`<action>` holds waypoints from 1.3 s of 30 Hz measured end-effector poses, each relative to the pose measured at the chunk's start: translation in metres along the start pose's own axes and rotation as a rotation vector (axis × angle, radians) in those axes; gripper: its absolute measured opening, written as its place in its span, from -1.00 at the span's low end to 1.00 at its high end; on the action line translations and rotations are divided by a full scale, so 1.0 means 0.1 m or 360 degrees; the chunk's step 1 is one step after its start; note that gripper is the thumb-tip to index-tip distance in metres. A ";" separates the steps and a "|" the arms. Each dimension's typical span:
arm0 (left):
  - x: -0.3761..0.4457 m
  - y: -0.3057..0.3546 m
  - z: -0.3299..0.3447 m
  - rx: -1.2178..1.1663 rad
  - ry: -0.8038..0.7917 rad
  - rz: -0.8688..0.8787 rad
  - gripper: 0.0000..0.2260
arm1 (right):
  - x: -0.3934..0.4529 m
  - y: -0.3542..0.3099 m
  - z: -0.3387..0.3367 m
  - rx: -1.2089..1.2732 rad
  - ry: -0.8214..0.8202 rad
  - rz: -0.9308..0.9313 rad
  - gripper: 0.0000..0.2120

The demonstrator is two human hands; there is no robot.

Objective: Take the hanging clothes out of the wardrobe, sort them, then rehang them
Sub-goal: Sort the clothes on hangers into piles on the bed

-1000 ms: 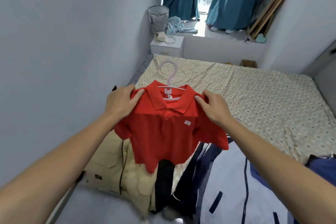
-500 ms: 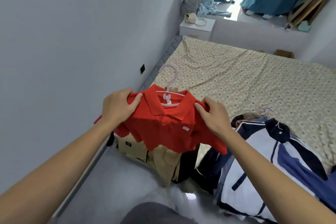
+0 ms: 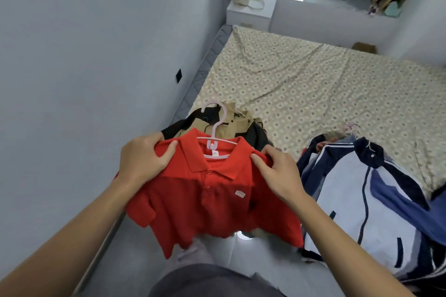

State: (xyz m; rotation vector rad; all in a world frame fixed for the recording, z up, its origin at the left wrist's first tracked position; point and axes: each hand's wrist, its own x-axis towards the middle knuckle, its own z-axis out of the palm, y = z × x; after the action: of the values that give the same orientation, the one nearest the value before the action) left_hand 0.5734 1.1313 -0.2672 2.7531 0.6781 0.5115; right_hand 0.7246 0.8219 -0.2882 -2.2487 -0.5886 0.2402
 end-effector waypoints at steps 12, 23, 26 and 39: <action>1.98 -0.87 1.87 -0.0087 -0.0518 0.0165 -0.64 | 1.90 0.74 1.22 -0.0245 -0.0097 0.0587 -0.72; 2.93 -1.02 3.56 0.0094 -0.0798 0.0224 -0.78 | 3.26 1.85 1.94 -0.0577 -0.0232 0.0837 -0.75; 3.05 -0.97 3.66 0.0123 -0.0817 0.0191 -0.76 | 3.46 1.95 1.98 -0.0561 -0.0181 0.0812 -0.70; 2.37 0.66 3.74 0.0024 -0.0909 0.0694 -0.62 | 2.41 2.54 0.77 -0.0487 -0.0074 0.0804 -0.57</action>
State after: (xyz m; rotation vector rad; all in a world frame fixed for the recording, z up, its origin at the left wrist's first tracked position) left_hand 0.9433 1.1291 -0.5194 2.8475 -0.0536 -0.2138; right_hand 0.9942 0.8405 -0.5241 -2.6701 -0.0680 0.4816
